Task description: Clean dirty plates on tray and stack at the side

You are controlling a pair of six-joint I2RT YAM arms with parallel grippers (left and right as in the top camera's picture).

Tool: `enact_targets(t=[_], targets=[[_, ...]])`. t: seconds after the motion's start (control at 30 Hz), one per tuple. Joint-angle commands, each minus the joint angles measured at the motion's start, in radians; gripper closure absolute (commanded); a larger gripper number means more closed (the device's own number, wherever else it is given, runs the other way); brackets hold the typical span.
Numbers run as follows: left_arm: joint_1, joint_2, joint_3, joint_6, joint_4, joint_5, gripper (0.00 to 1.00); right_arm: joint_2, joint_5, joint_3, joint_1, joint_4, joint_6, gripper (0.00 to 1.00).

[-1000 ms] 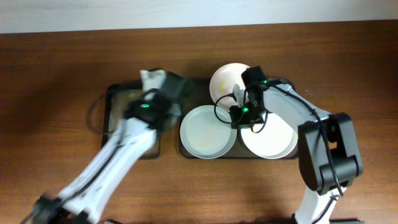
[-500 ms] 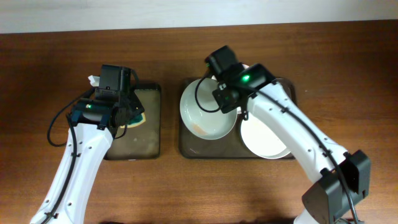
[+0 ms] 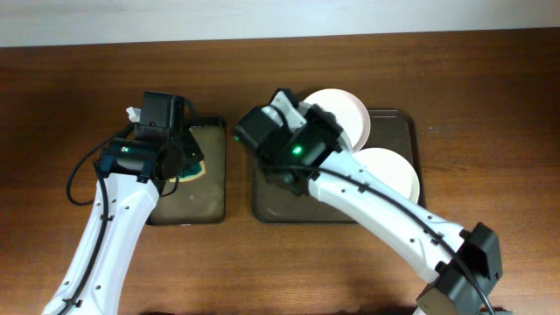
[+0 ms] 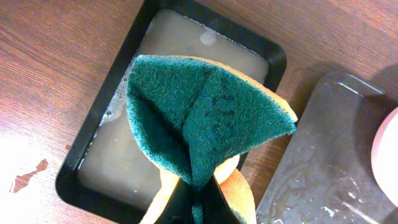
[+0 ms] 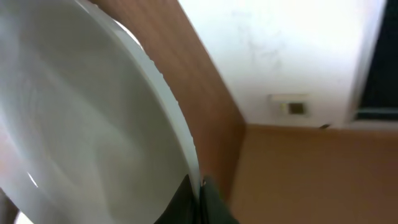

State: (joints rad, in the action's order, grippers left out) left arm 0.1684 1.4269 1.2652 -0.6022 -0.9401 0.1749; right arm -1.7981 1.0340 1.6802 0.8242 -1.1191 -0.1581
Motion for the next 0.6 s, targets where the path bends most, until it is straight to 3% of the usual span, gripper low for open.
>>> enact_targets(t=[0.0,0.1,0.2,0.27,0.33,0.43,0.57], targets=[[-0.006,-0.002,-0.004,0.016,-0.001,-0.003,1.0,0.02,0.108,0.026,0.036,0.0,-0.122,0.96],[-0.006,-0.002,-0.004,0.016,-0.002,-0.003,1.0,0.02,0.06,0.025,0.038,0.008,-0.098,0.96],[-0.006,-0.002,-0.004,0.016,-0.002,-0.003,1.0,0.011,-0.404,0.024,-0.007,0.005,-0.126,0.96],[-0.006,-0.002,-0.004,0.016,-0.004,-0.003,1.0,0.011,-0.47,0.024,-0.042,-0.006,-0.108,0.96],[-0.006,-0.002,-0.004,0.016,-0.011,-0.003,1.0,0.019,-0.472,0.026,-0.096,0.005,0.025,0.96],[-0.006,-0.002,-0.004,0.016,-0.013,-0.003,1.0,0.026,-0.663,0.026,-0.238,0.03,0.089,0.96],[-0.006,-0.002,-0.004,0.016,-0.015,-0.003,1.0,0.019,-1.111,0.022,-0.56,0.017,0.089,0.96]])
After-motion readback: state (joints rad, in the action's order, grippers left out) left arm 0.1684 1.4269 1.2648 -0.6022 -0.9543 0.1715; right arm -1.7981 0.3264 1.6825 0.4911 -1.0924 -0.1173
